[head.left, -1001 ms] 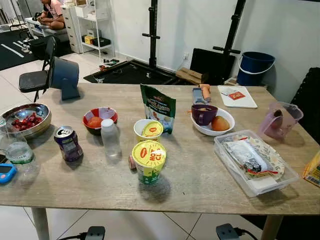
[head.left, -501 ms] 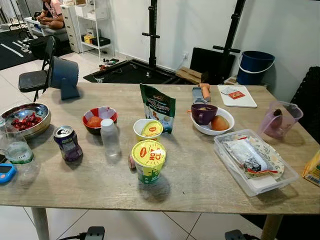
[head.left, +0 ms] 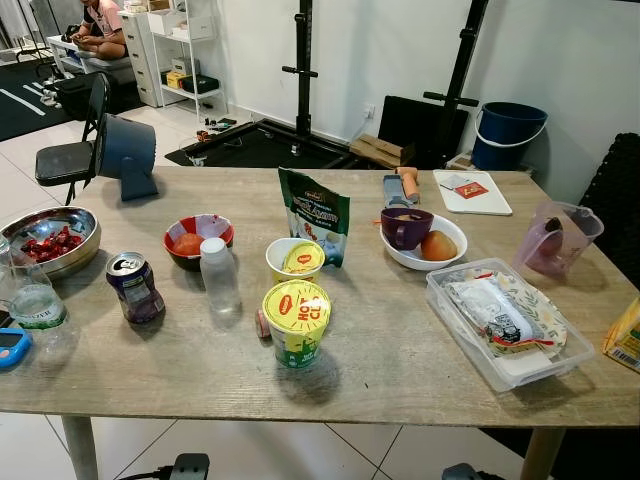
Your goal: Restocking fridge
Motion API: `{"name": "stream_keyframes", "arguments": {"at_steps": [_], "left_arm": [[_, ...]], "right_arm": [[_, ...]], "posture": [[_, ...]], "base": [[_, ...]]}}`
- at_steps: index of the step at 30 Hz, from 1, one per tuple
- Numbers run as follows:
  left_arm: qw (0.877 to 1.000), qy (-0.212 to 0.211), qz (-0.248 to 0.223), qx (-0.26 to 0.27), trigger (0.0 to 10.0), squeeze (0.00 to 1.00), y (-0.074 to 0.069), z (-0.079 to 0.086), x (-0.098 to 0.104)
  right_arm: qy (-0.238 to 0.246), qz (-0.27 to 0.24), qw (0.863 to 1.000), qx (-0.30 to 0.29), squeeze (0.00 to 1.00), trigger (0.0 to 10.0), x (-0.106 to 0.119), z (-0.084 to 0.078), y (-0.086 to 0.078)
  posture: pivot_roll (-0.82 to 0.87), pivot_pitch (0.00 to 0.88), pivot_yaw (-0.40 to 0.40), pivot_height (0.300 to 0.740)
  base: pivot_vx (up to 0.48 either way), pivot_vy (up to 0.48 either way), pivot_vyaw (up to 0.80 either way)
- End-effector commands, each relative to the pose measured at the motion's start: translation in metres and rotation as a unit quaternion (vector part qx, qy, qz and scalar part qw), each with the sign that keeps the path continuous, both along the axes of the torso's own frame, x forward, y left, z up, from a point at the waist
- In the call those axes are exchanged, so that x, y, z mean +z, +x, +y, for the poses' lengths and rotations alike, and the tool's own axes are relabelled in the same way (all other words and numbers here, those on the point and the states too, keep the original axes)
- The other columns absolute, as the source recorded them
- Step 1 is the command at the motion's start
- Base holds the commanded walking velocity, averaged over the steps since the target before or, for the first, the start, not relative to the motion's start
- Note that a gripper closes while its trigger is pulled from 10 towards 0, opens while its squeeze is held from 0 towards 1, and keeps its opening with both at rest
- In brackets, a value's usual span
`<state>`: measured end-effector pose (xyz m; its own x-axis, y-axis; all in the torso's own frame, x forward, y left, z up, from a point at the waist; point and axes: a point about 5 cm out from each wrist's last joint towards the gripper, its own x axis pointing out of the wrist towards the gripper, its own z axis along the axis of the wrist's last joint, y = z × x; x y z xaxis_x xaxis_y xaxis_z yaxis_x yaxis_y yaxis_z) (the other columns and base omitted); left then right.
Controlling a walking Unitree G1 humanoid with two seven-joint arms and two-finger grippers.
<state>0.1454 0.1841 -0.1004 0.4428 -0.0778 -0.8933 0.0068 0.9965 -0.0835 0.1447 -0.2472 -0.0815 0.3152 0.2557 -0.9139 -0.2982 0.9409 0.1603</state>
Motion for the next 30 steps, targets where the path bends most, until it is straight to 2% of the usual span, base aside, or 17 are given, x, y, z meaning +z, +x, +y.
{"name": "stream_keyframes", "arguments": {"at_steps": [1,2,4,8,11,12,13,14,17,18,21,22,23,24,25,29,30], "left_arm": [[1.000,0.007,0.008,0.006,10.0,0.00,-0.004,0.007,-0.001],[1.000,0.007,0.008,0.006,10.0,0.00,-0.004,0.007,-0.001],[1.000,0.007,0.008,0.006,10.0,0.00,-0.004,0.007,-0.001],[1.000,0.003,0.009,0.010,10.0,0.00,-0.004,0.005,-0.001],[1.000,0.003,0.010,0.011,10.0,0.00,-0.005,0.004,-0.002],[1.000,0.003,0.010,0.011,10.0,0.00,-0.005,0.004,-0.002],[1.000,0.004,0.011,0.011,10.0,0.00,-0.005,0.004,-0.002],[1.000,0.004,0.011,0.011,10.0,0.00,-0.005,0.004,-0.002],[1.000,0.005,0.011,0.012,10.0,0.00,-0.005,0.004,-0.002],[1.000,0.005,0.011,0.012,10.0,0.00,-0.005,0.004,-0.002],[1.000,0.006,0.011,0.014,10.0,0.00,-0.005,0.005,-0.001],[1.000,0.006,0.011,0.014,10.0,0.00,-0.005,0.005,-0.001],[1.000,0.006,0.011,0.014,10.0,0.00,-0.005,0.006,-0.001],[1.000,0.006,0.011,0.015,10.0,0.00,-0.005,0.006,-0.001],[1.000,0.006,0.011,0.015,10.0,0.00,-0.005,0.006,-0.001],[1.000,0.006,0.013,0.016,10.0,0.00,-0.006,0.006,-0.002],[1.000,0.006,0.013,0.017,10.0,0.00,-0.006,0.006,-0.002]], "right_arm": [[0.006,-0.014,1.000,-0.009,0.71,10.0,0.006,-0.008,0.007],[0.001,-0.015,1.000,-0.015,0.00,10.0,0.009,-0.015,0.008],[-0.002,-0.015,1.000,-0.019,0.00,10.0,0.010,-0.018,0.009],[-0.117,-0.019,0.989,-0.088,0.00,10.0,0.014,-0.048,0.004],[-0.175,-0.029,0.968,-0.177,0.00,10.0,0.017,-0.065,-0.002],[-0.175,-0.029,0.968,-0.177,0.00,10.0,0.017,-0.065,-0.002],[-0.197,-0.031,0.950,-0.242,0.00,10.0,0.019,-0.076,-0.008],[-0.197,-0.031,0.950,-0.242,0.00,10.0,0.019,-0.076,-0.008],[-0.245,-0.037,0.900,-0.358,0.00,10.0,0.027,-0.099,-0.020],[-0.245,-0.037,0.900,-0.358,0.00,10.0,0.027,-0.099,-0.020],[-0.294,-0.045,0.848,-0.438,0.00,10.0,0.040,-0.125,-0.030],[-0.294,-0.045,0.848,-0.438,0.00,10.0,0.040,-0.125,-0.030],[-0.312,-0.052,0.831,-0.457,0.00,10.0,0.045,-0.132,-0.031],[-0.336,-0.064,0.805,-0.484,0.00,10.0,0.054,-0.143,-0.032],[-0.336,-0.064,0.805,-0.484,0.00,10.0,0.054,-0.143,-0.032],[-0.404,-0.117,0.727,-0.543,0.00,10.0,0.089,-0.179,-0.030],[-0.426,-0.139,0.699,-0.557,0.00,10.0,0.105,-0.192,-0.028]], "posture": [[-0.04,0.000,-0.003,0.740],[-0.04,0.000,-0.004,0.740],[-0.04,0.000,-0.004,0.740],[-0.04,0.000,-0.010,0.740],[-0.04,0.000,-0.010,0.740],[-0.04,0.000,-0.010,0.740],[-0.04,0.000,-0.009,0.740],[-0.04,0.000,-0.009,0.740],[-0.04,0.000,-0.008,0.740],[-0.04,0.000,-0.008,0.740],[-0.04,0.000,-0.008,0.740],[-0.04,0.000,-0.008,0.740],[-0.04,0.000,-0.007,0.740],[-0.04,0.000,-0.008,0.740],[-0.04,0.000,-0.008,0.740],[-0.03,0.000,-0.007,0.740],[-0.03,0.000,-0.007,0.740]], "base": [[0.000,0.000,0.00],[0.000,0.000,0.00],[0.000,0.000,0.00],[0.000,0.000,0.00],[0.000,0.000,0.00],[0.000,0.000,0.00],[0.000,0.000,0.00],[0.000,0.000,0.00],[0.000,0.000,0.00],[0.000,0.000,0.00],[0.000,0.000,0.00],[0.000,0.000,0.00],[0.000,0.000,0.00],[0.000,0.000,0.00],[0.000,0.000,0.00],[0.000,0.000,0.00],[0.000,0.000,0.00]]}}
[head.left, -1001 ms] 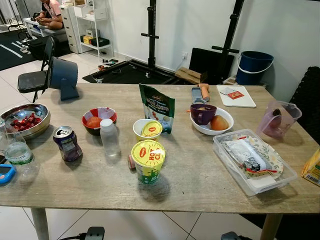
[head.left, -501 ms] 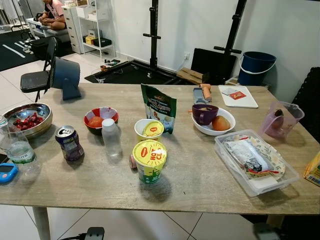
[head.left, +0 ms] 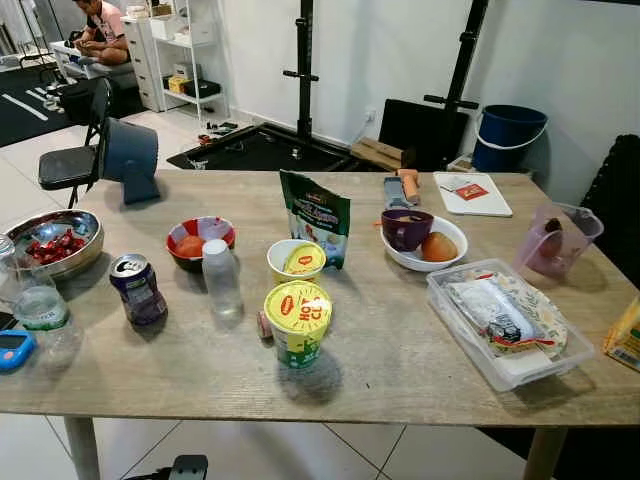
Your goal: Restocking fridge
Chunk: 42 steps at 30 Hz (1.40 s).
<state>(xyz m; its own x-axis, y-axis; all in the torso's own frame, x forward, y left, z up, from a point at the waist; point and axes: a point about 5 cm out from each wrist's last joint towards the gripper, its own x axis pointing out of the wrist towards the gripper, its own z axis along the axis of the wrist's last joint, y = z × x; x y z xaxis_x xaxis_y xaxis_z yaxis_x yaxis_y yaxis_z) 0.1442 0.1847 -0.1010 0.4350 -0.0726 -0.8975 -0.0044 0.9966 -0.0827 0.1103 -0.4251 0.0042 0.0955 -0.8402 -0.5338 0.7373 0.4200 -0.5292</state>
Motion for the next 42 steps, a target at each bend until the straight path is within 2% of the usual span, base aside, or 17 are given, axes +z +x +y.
{"name": "stream_keyframes", "arguments": {"at_steps": [1,5,8,9,13,14,18,19,23,25,26,27,28,30,37,40,42], "left_arm": [[1.000,0.006,0.008,0.012,10.0,0.00,-0.005,0.006,-0.001],[1.000,0.006,0.008,0.013,10.0,0.00,-0.005,0.007,-0.001],[1.000,0.006,0.008,0.013,10.0,0.00,-0.004,0.007,-0.001],[1.000,0.006,0.008,0.013,10.0,0.00,-0.004,0.007,-0.001],[1.000,0.006,0.006,0.012,10.0,0.00,-0.004,0.008,0.000],[1.000,0.006,0.006,0.012,10.0,0.00,-0.004,0.008,0.000],[1.000,0.006,0.007,0.012,10.0,0.00,-0.004,0.009,0.000],[1.000,0.006,0.007,0.012,10.0,0.00,-0.004,0.009,0.000],[1.000,0.007,0.008,0.008,10.0,0.00,-0.004,0.009,0.000],[1.000,0.007,0.008,0.008,10.0,0.00,-0.004,0.009,0.000],[1.000,0.008,0.010,0.004,10.0,0.00,-0.005,0.010,-0.001],[1.000,0.008,0.010,0.003,10.0,0.00,-0.005,0.010,-0.001],[1.000,0.008,0.010,0.003,10.0,0.00,-0.005,0.010,-0.001],[1.000,0.008,0.010,0.004,10.0,0.00,-0.005,0.010,-0.001],[1.000,0.004,0.013,0.004,10.0,0.00,-0.007,0.007,-0.002],[1.000,0.003,0.014,0.005,10.0,0.00,-0.008,0.007,-0.002],[1.000,0.002,0.015,0.005,10.0,0.00,-0.008,0.006,-0.002]], "right_arm": [[-0.061,-0.036,0.997,-0.032,0.00,10.0,0.026,-0.019,0.008],[-0.115,-0.064,0.990,-0.048,0.00,10.0,0.051,-0.035,0.015],[-0.152,-0.143,0.976,-0.057,0.00,10.0,0.079,-0.047,0.029],[-0.152,-0.143,0.976,-0.057,0.00,10.0,0.079,-0.047,0.029],[-0.163,-0.304,0.938,-0.035,0.00,10.0,0.113,-0.052,0.057],[-0.163,-0.304,0.938,-0.035,0.00,10.0,0.113,-0.052,0.057],[-0.166,-0.405,0.899,-0.025,0.00,10.0,0.133,-0.053,0.067],[-0.166,-0.405,0.899,-0.025,0.00,10.0,0.133,-0.053,0.067],[-0.186,-0.441,0.878,-0.023,0.00,10.0,0.147,-0.056,0.069],[-0.186,-0.441,0.878,-0.023,0.00,10.0,0.147,-0.056,0.069],[-0.200,-0.466,0.862,-0.005,0.00,10.0,0.162,-0.058,0.074],[-0.206,-0.479,0.853,0.002,0.00,10.0,0.170,-0.059,0.077],[-0.206,-0.479,0.853,0.002,0.00,10.0,0.170,-0.059,0.077],[-0.215,-0.518,0.828,0.017,0.00,10.0,0.189,-0.060,0.083],[-0.211,-0.605,0.762,0.090,0.00,10.0,0.228,-0.055,0.104],[-0.208,-0.614,0.754,0.105,0.00,10.0,0.235,-0.053,0.108],[-0.197,-0.631,0.739,0.126,0.00,10.0,0.244,-0.052,0.113]], "posture": [[-0.03,0.000,-0.007,0.740],[-0.03,0.000,-0.006,0.740],[-0.04,0.000,-0.006,0.740],[-0.04,0.000,-0.006,0.740],[-0.03,0.000,-0.009,0.740],[-0.03,0.000,-0.009,0.740],[-0.03,0.000,-0.007,0.740],[-0.03,0.000,-0.007,0.740],[-0.03,0.000,-0.003,0.740],[-0.03,0.000,-0.003,0.740],[-0.03,0.000,-0.003,0.740],[-0.03,0.000,-0.005,0.740],[-0.03,0.000,-0.005,0.740],[-0.03,0.000,-0.004,0.740],[-0.03,0.000,-0.008,0.740],[-0.03,0.000,-0.008,0.740],[-0.03,0.000,-0.011,0.740]], "base": [[0.000,0.000,0.00],[0.000,0.000,0.00],[0.000,0.000,0.00],[0.000,0.000,0.00],[0.000,0.000,0.00],[0.000,0.000,0.00],[0.000,0.000,0.00],[0.000,0.000,0.00],[0.000,0.000,0.00],[0.000,0.000,0.00],[0.000,0.000,0.00],[0.000,0.000,0.00],[0.000,0.000,0.00],[0.000,0.000,0.00],[0.000,0.000,0.00],[0.000,0.000,0.00],[0.000,0.000,0.00]]}}
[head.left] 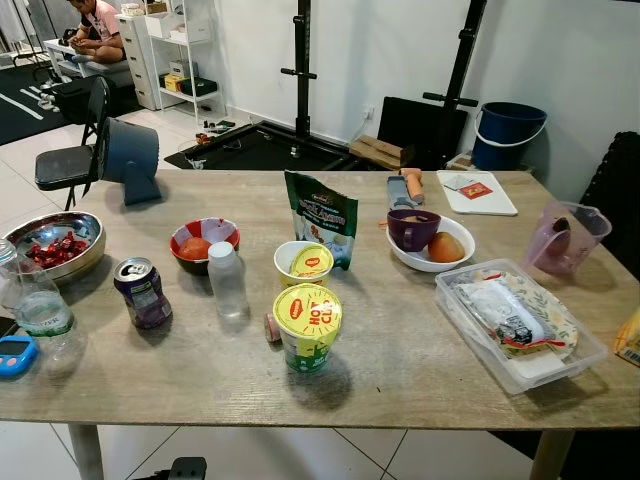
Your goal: Restocking fridge
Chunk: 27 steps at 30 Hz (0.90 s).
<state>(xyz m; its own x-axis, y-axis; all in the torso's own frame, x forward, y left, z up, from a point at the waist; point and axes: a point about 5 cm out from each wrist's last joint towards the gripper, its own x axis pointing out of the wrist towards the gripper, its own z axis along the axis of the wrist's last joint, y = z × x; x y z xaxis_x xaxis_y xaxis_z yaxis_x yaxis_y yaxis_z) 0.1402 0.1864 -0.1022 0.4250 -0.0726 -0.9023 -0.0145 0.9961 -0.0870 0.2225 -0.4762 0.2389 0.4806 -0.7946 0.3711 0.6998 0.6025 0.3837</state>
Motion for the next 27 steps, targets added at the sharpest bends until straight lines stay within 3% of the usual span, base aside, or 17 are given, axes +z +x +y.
{"name": "stream_keyframes", "arguments": {"at_steps": [1,8,16,17,20,23,26,27], "left_arm": [[1.000,0.004,0.009,0.001,10.0,0.00,-0.004,0.004,-0.001],[1.000,0.003,0.010,0.002,10.0,0.00,-0.005,0.004,-0.001],[1.000,0.002,0.010,0.002,10.0,0.00,-0.005,0.004,-0.001],[1.000,0.001,0.011,0.002,10.0,0.00,-0.005,0.003,-0.002],[1.000,0.001,0.011,0.001,10.0,0.00,-0.006,0.003,-0.002],[1.000,0.000,0.011,0.002,10.0,0.00,-0.006,0.003,-0.002],[1.000,-0.001,0.012,0.001,10.0,0.00,-0.006,0.002,-0.002],[1.000,-0.001,0.012,0.001,10.0,0.00,-0.006,0.002,-0.002]], "right_arm": [[-0.007,-0.015,1.000,0.013,0.00,10.0,0.010,-0.001,0.000],[-0.021,-0.084,0.989,0.117,0.00,10.0,0.053,0.004,0.015],[-0.038,-0.021,0.986,0.163,0.00,10.0,0.052,0.012,0.030],[-0.030,0.009,0.982,0.184,0.00,10.0,0.047,0.016,0.037],[-0.021,0.027,0.980,0.194,0.00,10.0,0.044,0.018,0.041],[-0.013,0.026,0.980,0.195,0.00,10.0,0.043,0.017,0.042],[0.027,-0.036,0.979,0.200,0.00,10.0,0.048,0.011,0.035],[0.027,-0.036,0.979,0.200,0.00,10.0,0.048,0.011,0.035]], "posture": [[-0.03,0.000,-0.011,0.740],[-0.03,0.000,-0.012,0.740],[-0.03,0.000,-0.014,0.740],[-0.03,0.000,-0.015,0.740],[-0.03,0.000,-0.017,0.740],[-0.03,0.000,-0.017,0.740],[-0.03,0.000,-0.018,0.740],[-0.03,0.000,-0.018,0.740]], "base": [[0.000,0.000,0.00],[0.000,0.000,0.00],[0.000,0.000,0.00],[0.000,0.000,0.00],[0.000,0.000,0.00],[0.000,0.000,0.00],[0.000,0.000,0.00],[0.000,0.000,0.00]]}}
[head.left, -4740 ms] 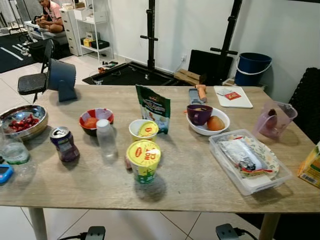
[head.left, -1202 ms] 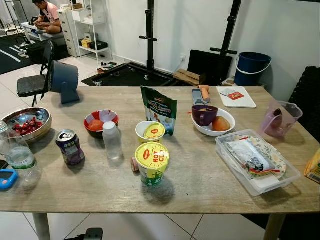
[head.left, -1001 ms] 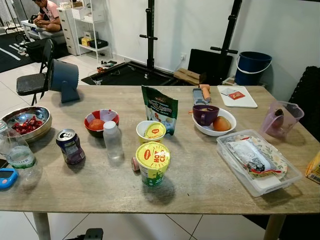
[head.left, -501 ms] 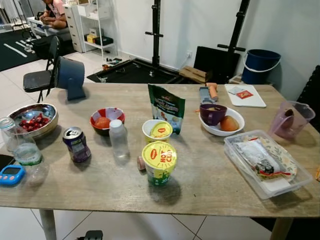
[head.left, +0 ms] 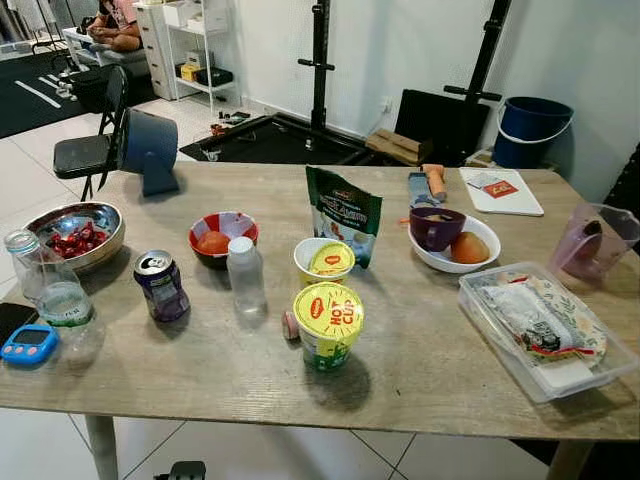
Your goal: Restocking fridge
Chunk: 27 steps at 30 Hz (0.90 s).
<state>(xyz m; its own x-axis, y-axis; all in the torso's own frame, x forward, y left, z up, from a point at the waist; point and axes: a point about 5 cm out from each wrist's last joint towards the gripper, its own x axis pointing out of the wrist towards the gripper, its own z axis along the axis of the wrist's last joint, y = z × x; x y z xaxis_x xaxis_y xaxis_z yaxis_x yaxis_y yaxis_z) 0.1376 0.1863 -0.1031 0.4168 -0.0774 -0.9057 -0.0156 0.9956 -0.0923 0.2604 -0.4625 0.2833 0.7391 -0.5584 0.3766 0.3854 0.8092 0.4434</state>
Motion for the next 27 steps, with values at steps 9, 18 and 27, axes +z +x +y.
{"name": "stream_keyframes", "arguments": {"at_steps": [9,18,27], "left_arm": [[1.000,0.001,0.008,-0.001,10.0,0.00,-0.003,0.001,-0.001],[1.000,0.000,0.009,-0.002,10.0,0.00,-0.003,0.001,-0.001],[1.000,-0.002,0.009,-0.003,10.0,0.00,-0.003,0.000,-0.001]], "right_arm": [[0.061,-0.020,0.998,0.002,0.00,10.0,-0.010,-0.015,-0.018],[0.087,0.042,0.995,-0.021,0.00,10.0,-0.030,-0.020,-0.024],[0.135,0.023,0.990,-0.024,0.00,10.0,-0.043,-0.025,-0.034]], "posture": [[-0.03,0.000,-0.019,0.740],[-0.03,0.000,-0.019,0.740],[-0.04,0.000,-0.020,0.740]], "base": [[0.000,0.000,0.00],[0.000,0.000,0.00],[0.000,0.000,0.00]]}}
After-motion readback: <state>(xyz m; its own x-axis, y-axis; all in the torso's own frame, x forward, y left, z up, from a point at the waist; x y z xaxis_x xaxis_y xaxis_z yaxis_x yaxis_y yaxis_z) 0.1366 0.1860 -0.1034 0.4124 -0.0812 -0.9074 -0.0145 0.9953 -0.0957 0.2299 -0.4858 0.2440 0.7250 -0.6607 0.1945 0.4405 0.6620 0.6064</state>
